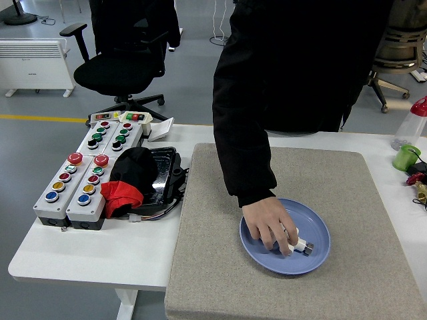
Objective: Pick pipe place plate twice
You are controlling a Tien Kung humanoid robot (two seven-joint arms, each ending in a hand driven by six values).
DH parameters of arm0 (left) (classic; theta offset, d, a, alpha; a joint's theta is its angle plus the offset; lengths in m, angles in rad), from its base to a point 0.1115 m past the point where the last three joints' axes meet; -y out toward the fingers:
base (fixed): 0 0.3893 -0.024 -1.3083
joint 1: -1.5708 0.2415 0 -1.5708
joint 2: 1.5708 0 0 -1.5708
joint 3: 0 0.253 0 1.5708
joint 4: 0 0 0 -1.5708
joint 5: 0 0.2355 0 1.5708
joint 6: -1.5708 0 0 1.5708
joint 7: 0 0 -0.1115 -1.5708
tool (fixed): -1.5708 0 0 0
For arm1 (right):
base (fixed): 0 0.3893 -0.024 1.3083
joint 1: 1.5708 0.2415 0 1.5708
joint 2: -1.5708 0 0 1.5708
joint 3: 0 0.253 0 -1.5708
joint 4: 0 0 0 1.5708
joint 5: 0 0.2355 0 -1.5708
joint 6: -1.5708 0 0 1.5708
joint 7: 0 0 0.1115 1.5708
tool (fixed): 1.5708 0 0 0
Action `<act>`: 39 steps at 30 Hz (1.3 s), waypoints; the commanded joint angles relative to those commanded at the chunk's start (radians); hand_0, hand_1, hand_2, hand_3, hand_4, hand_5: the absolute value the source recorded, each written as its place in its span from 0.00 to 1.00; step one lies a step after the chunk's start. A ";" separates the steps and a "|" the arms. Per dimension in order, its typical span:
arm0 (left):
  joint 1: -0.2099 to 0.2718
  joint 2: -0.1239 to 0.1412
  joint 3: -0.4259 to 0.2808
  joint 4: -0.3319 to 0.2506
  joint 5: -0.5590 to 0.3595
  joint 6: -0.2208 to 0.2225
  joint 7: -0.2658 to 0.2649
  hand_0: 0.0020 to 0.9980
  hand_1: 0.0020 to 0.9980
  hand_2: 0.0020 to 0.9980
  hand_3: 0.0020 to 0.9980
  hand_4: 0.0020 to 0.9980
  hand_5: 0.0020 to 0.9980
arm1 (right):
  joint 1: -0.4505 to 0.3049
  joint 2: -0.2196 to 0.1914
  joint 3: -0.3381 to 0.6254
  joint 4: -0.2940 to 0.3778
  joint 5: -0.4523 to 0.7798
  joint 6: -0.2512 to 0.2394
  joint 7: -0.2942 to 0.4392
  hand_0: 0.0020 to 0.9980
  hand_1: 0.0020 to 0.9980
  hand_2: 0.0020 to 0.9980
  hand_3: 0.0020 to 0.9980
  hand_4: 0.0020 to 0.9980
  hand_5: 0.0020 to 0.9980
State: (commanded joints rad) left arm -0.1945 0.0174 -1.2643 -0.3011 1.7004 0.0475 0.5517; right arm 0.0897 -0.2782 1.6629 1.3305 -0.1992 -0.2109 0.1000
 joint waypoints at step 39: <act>-0.018 0.006 0.029 0.006 -0.045 0.014 -0.014 0.66 0.63 0.64 0.59 0.44 1.00 | 0.018 0.003 0.039 0.001 0.017 0.002 -0.022 0.84 0.79 0.83 0.83 0.55 0.87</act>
State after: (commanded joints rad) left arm -0.2130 0.0237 -1.2357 -0.2951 1.6556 0.0615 0.5374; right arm 0.1082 -0.2752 1.7023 1.3313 -0.1826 -0.2093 0.0776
